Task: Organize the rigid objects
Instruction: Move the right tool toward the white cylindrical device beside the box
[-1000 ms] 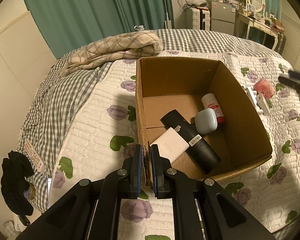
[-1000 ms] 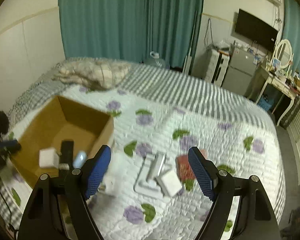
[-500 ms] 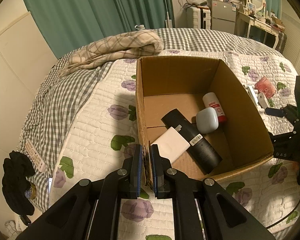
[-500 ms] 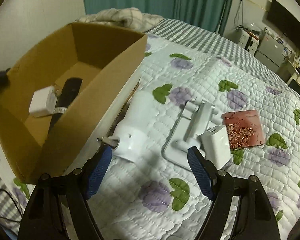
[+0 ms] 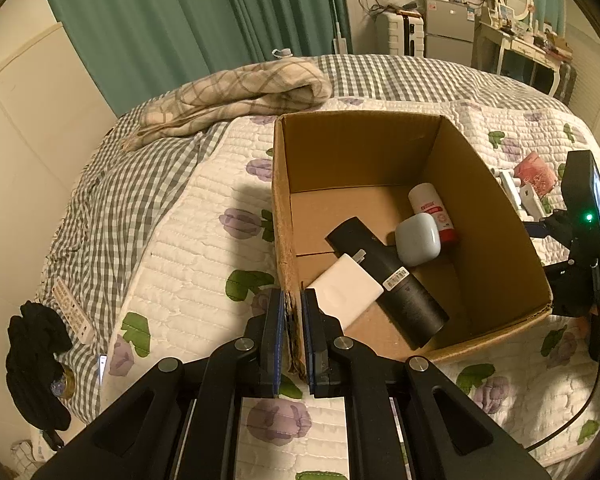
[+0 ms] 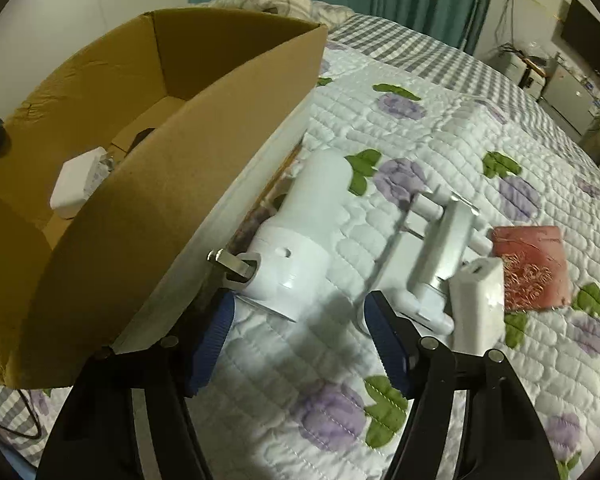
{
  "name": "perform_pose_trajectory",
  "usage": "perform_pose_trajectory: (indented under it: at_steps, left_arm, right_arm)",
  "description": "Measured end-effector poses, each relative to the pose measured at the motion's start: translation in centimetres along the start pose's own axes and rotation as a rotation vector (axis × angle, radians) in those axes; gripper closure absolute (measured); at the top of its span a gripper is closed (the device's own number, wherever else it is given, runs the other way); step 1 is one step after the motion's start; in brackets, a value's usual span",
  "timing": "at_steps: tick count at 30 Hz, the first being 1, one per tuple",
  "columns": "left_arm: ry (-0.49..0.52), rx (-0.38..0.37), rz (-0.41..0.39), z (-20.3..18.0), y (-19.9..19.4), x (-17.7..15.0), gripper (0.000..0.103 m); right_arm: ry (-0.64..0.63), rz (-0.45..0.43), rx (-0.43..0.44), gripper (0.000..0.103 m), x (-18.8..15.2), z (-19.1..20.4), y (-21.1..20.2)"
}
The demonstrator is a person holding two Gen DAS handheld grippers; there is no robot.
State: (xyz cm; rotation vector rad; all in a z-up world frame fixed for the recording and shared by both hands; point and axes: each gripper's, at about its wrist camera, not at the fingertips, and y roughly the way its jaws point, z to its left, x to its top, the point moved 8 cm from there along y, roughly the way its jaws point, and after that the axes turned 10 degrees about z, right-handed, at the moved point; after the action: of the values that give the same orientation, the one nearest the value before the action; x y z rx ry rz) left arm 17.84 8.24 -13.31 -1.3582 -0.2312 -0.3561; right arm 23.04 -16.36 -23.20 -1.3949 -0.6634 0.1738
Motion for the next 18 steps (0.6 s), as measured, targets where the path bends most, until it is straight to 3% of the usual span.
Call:
perform_pose_trajectory:
  at_steps: [4, 6, 10, 18]
  left_arm:
    - [0.000, 0.000, -0.001, 0.0, 0.0, 0.0, 0.095]
    - [0.004, -0.005, -0.001, -0.1, 0.0, 0.1, 0.095]
    - [0.005, -0.004, -0.001, -0.1, 0.1, 0.1, 0.095]
    - [0.005, -0.015, -0.003, -0.1, 0.1, 0.0, 0.095]
  right_arm:
    - [-0.014, 0.003, 0.045, 0.036, 0.1, 0.0, 0.4]
    - [-0.027, 0.017, 0.080, 0.060, 0.1, 0.5, 0.8]
    - [-0.017, 0.005, 0.080, 0.060, 0.1, 0.5, 0.7]
    - [0.091, -0.120, 0.076, 0.061, 0.2, -1.7, -3.0]
